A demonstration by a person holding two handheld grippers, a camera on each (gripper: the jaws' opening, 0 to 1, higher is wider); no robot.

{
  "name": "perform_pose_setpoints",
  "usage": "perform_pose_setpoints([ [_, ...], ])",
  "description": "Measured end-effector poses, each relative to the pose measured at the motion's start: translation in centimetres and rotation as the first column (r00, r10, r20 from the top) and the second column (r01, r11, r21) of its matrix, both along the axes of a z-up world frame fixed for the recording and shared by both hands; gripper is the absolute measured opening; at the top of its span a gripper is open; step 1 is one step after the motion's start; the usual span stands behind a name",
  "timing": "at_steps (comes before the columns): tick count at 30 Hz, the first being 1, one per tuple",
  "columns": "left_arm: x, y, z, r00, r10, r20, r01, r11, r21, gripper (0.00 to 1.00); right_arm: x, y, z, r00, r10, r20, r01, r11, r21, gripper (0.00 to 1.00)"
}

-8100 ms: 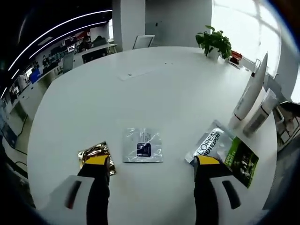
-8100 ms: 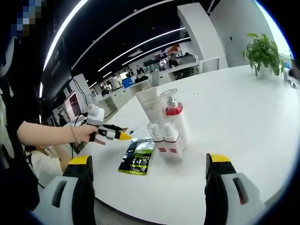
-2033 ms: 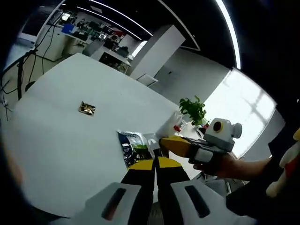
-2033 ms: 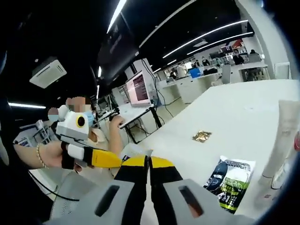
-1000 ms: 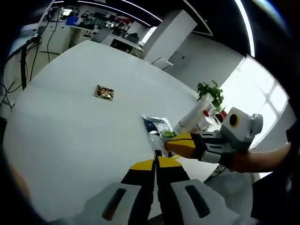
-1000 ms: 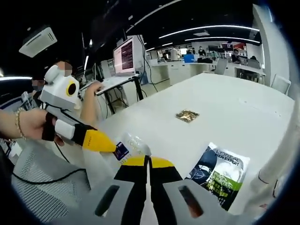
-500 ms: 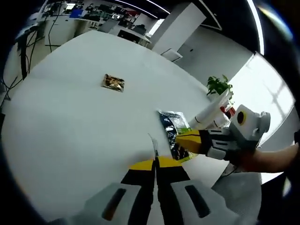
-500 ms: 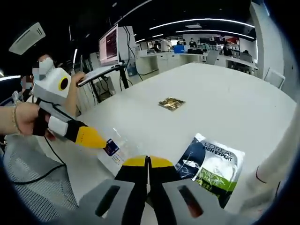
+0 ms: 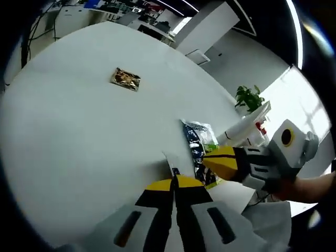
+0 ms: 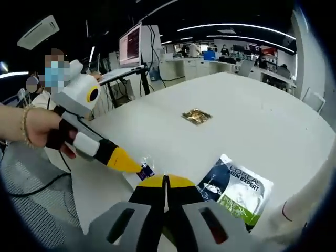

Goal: Arrange the skincare products in the storage area until every visible bottle or jar stands upright without overlapping.

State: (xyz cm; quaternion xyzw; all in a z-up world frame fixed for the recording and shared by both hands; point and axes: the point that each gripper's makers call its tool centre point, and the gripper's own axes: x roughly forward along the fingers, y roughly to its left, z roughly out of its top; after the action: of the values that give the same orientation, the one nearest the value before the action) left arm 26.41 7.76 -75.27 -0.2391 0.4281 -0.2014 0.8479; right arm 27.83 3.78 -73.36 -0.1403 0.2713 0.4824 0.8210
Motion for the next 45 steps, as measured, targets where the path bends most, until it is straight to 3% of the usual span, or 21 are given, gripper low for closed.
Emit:
perform_pose_setpoints([
  [2,0.1,0.1,-0.4,1.0,-0.011,-0.005,0.011,1.0,0.013,0.0,-0.6,0.7,-0.3,0.997,0.074,0.023,-0.074,0.997,-0.025,0.04],
  [5,-0.2,0.1,-0.6,1.0,-0.015,-0.007,0.016,0.999,0.028,0.0,-0.7,1.2,-1.3,0.984,0.166,0.06,-0.16,0.983,-0.09,0.18],
  [7,-0.2,0.1,-0.6,1.0,-0.017,-0.006,0.017,0.999,0.032,0.0,-0.7,1.4,-1.5,0.982,0.181,0.058,-0.175,0.979,-0.103,0.17],
  [16,-0.1,0.3,-1.2,0.999,-0.036,-0.011,0.037,0.998,0.058,0.0,-0.2,1.4,-3.1,0.986,0.168,0.008,-0.166,0.979,-0.118,0.15],
  [28,0.2,0.4,-1.5,0.995,-0.103,0.002,0.102,0.987,0.124,0.0,-0.2,1.4,-3.4,0.989,0.144,-0.042,-0.148,0.985,-0.091,0.16],
  [33,0.0,0.1,-1.3,0.986,-0.161,0.033,0.152,0.972,0.18,0.0,-0.2,1.4,-3.6,0.988,0.149,-0.036,-0.152,0.984,-0.088,0.15],
  [38,0.0,1.1,-1.5,0.97,-0.23,0.076,0.203,0.943,0.266,0.01,-0.4,1.5,-3.7,0.989,0.143,-0.036,-0.146,0.986,-0.076,0.11],
  [40,-0.1,1.3,-1.4,0.969,-0.236,0.079,0.206,0.939,0.274,0.02,-0.5,1.6,-3.7,0.989,0.142,-0.032,-0.144,0.987,-0.071,0.09],
  [43,0.1,1.6,-0.5,0.959,-0.254,0.124,0.21,0.934,0.288,0.05,-0.5,1.6,-3.7,0.991,0.132,-0.032,-0.134,0.989,-0.068,0.1],
  [45,0.6,1.4,0.1,0.94,-0.291,0.178,0.227,0.923,0.309,0.05,-0.5,1.6,-3.7,0.992,0.126,-0.029,-0.128,0.99,-0.067,0.1],
])
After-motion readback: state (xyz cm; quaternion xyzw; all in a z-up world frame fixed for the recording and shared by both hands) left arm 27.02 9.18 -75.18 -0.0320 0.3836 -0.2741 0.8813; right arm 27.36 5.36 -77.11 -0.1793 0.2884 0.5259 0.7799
